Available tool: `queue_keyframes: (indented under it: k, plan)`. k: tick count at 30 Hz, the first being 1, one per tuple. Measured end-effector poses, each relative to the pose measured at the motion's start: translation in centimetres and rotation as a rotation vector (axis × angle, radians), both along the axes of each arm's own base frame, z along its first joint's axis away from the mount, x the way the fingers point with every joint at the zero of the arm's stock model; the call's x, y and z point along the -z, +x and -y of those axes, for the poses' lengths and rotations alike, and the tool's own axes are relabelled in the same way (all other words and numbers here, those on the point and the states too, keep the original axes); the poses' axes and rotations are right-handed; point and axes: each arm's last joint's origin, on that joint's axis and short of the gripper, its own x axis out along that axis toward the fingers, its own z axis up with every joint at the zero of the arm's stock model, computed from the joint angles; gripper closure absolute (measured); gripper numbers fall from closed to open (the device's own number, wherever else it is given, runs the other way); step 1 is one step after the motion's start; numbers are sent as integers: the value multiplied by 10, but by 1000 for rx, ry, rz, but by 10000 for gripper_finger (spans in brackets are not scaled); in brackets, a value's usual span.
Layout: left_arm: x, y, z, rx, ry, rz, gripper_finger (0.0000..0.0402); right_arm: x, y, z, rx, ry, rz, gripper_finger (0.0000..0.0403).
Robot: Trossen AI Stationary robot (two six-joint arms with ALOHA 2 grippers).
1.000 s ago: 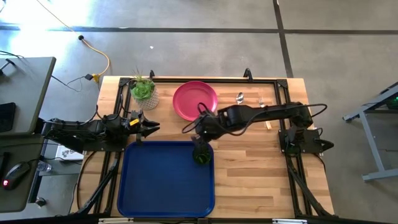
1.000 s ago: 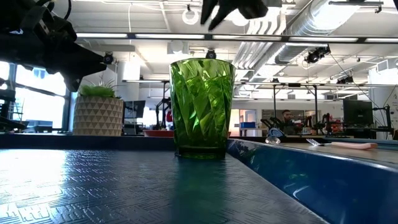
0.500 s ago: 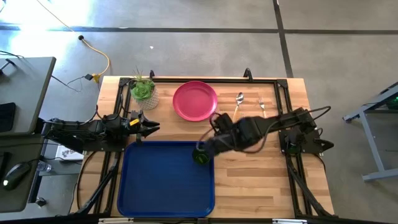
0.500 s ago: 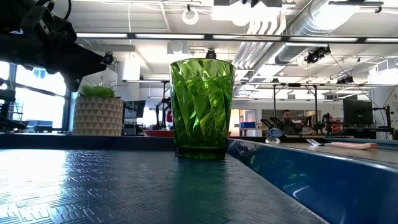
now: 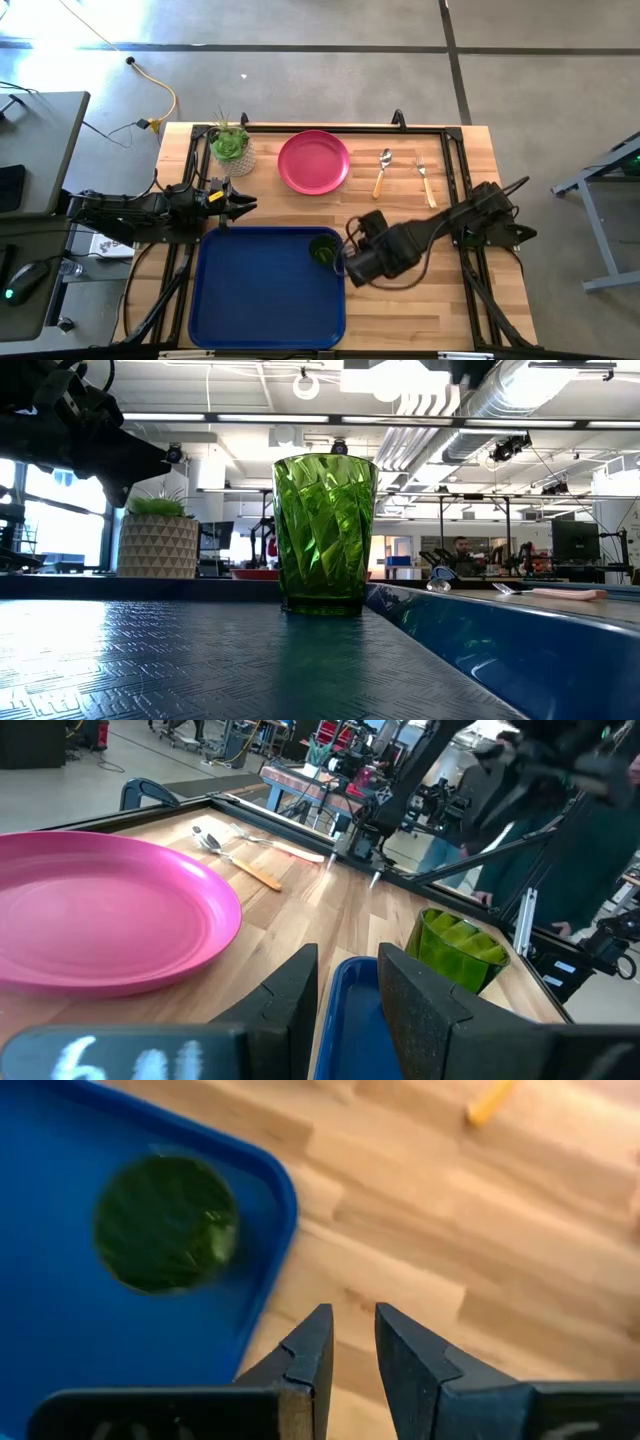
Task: Pick and place plate/cup/fork/spoon on tray
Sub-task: Move the blue tray to the center of the table
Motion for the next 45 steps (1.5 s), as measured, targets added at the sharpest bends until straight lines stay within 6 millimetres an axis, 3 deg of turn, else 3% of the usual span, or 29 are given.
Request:
queue_keyframes:
  k: [8,22,34,38,45]
  plan:
    - [0,0,0,0,0,0,303,31,-17,-27,131,82,-66,334]
    - [0,0,0,0,0,0,303,61,-23,-65,269,240,96,334]
    - [0,0,0,0,0,0,303,92,-5,-62,232,317,216,328]
    - [0,0,0,0,-1,1,303,105,1,-59,201,334,261,301]
    - [0,0,0,0,-1,0,303,109,8,-47,154,307,245,247]
